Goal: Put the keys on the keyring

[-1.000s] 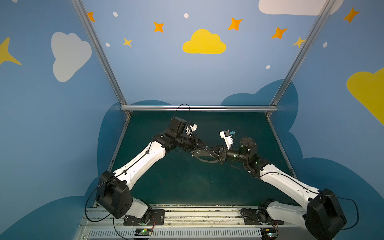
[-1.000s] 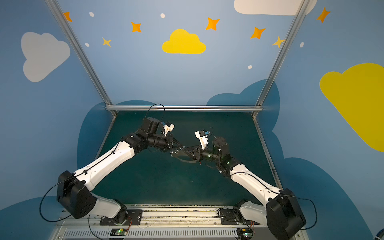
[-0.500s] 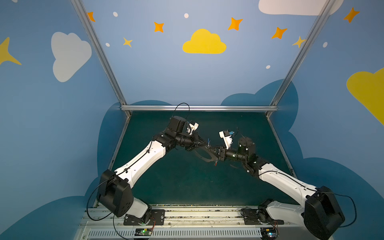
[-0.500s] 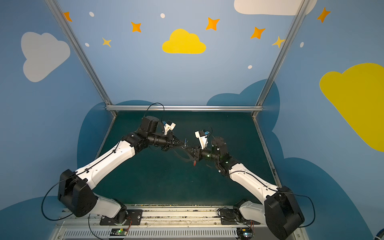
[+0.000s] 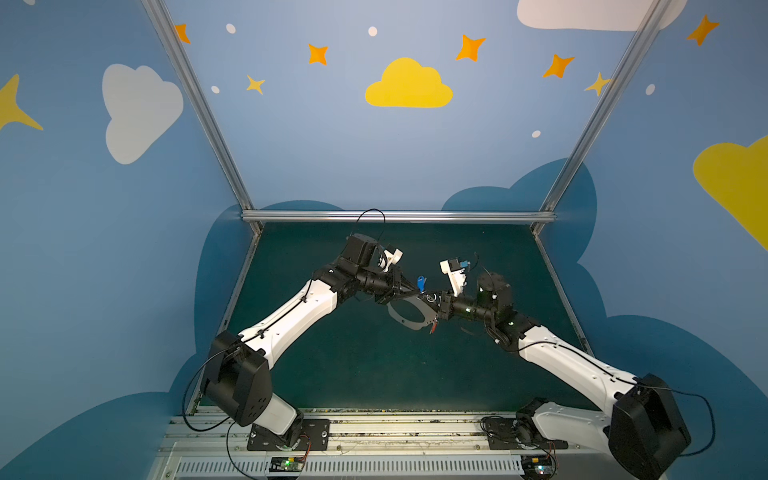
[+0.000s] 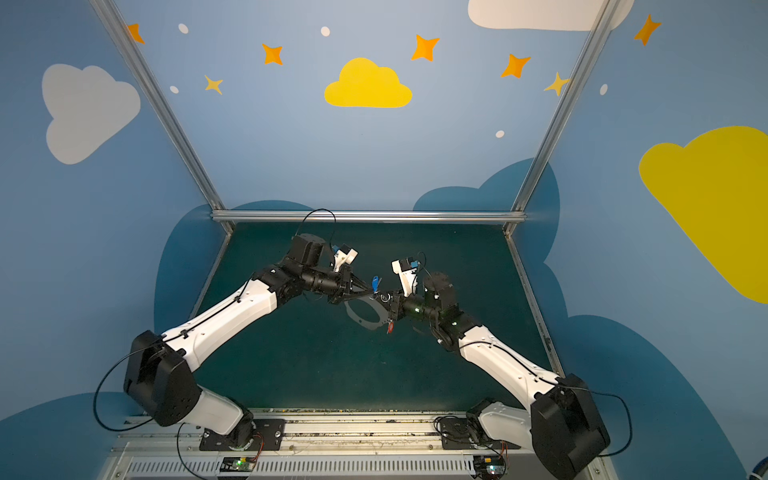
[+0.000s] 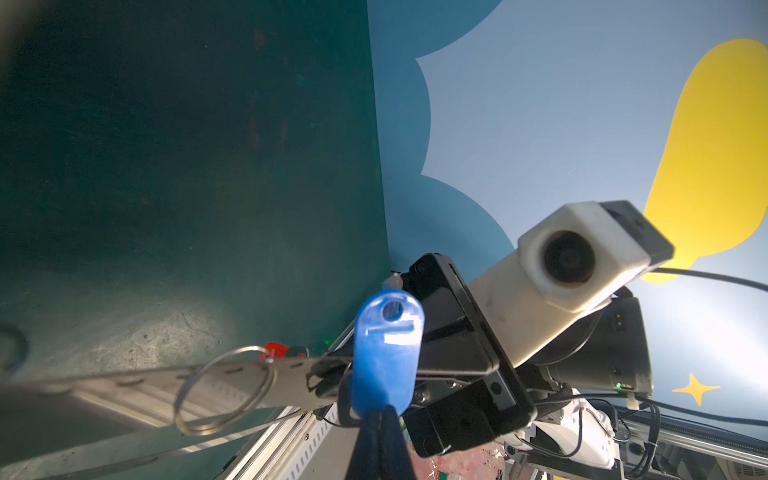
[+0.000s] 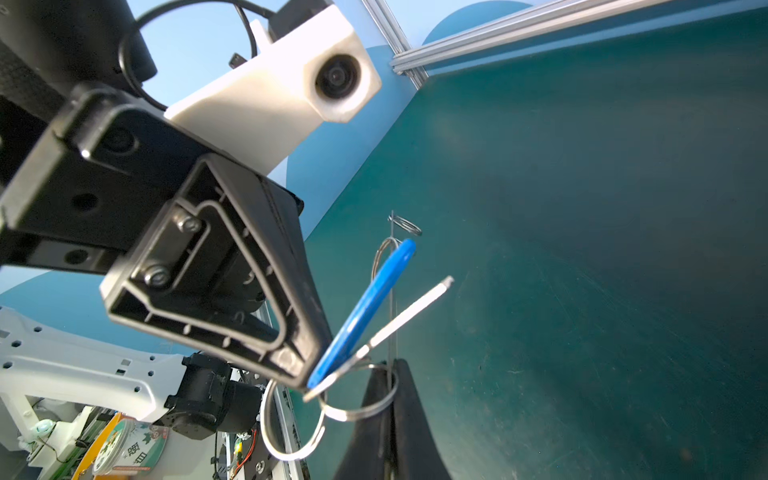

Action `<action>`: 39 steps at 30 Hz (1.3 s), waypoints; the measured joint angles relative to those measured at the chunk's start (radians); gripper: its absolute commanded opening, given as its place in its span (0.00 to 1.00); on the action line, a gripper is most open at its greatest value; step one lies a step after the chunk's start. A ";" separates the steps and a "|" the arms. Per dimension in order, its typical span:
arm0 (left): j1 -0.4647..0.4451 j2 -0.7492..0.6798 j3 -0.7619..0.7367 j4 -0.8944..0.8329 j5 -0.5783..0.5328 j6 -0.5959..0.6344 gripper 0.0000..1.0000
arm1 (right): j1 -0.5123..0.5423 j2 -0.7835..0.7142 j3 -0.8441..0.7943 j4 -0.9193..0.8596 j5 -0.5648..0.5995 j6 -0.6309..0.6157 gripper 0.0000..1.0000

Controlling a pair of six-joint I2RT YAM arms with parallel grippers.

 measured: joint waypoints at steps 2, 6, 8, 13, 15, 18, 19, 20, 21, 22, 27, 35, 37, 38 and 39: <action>-0.001 0.002 0.001 -0.003 0.000 0.006 0.04 | 0.000 0.000 0.001 -0.005 0.003 0.001 0.00; -0.004 0.025 0.029 -0.039 0.001 0.042 0.04 | -0.005 0.007 0.047 -0.093 0.002 0.000 0.00; -0.003 0.033 0.039 -0.045 -0.002 0.056 0.04 | -0.010 0.017 0.076 -0.144 -0.002 -0.009 0.00; 0.024 0.028 0.018 -0.053 -0.007 0.069 0.41 | -0.011 0.020 0.112 -0.240 0.019 -0.044 0.00; 0.048 0.009 -0.018 -0.058 -0.021 0.066 0.47 | -0.014 0.020 0.126 -0.293 0.046 -0.064 0.00; 0.089 -0.029 -0.073 -0.063 -0.050 0.061 0.48 | -0.019 0.021 0.163 -0.403 0.082 -0.095 0.00; 0.099 -0.041 -0.090 -0.061 -0.063 0.060 0.51 | -0.020 0.023 0.184 -0.448 0.091 -0.107 0.00; 0.103 -0.050 -0.101 -0.058 -0.070 0.059 0.55 | -0.020 0.027 0.204 -0.482 0.095 -0.116 0.00; 0.104 -0.061 -0.119 -0.048 -0.080 0.054 0.57 | -0.021 0.031 0.224 -0.511 0.097 -0.127 0.00; 0.103 -0.072 -0.140 -0.035 -0.091 0.049 0.59 | -0.021 0.035 0.239 -0.529 0.096 -0.131 0.00; 0.095 -0.166 -0.324 0.090 -0.152 0.004 0.72 | -0.035 0.031 0.219 -0.492 0.085 -0.086 0.00; 0.086 -0.288 -0.636 0.443 -0.240 -0.162 0.83 | -0.080 -0.010 0.103 -0.277 0.078 0.092 0.00; 0.084 -0.285 -0.662 0.524 -0.248 -0.191 0.85 | -0.089 -0.018 0.092 -0.221 0.064 0.134 0.00; 0.084 -0.283 -0.671 0.570 -0.250 -0.205 0.85 | -0.093 -0.022 0.087 -0.190 0.057 0.156 0.00; 0.084 -0.281 -0.678 0.618 -0.251 -0.220 0.86 | -0.095 -0.027 0.080 -0.155 0.050 0.180 0.00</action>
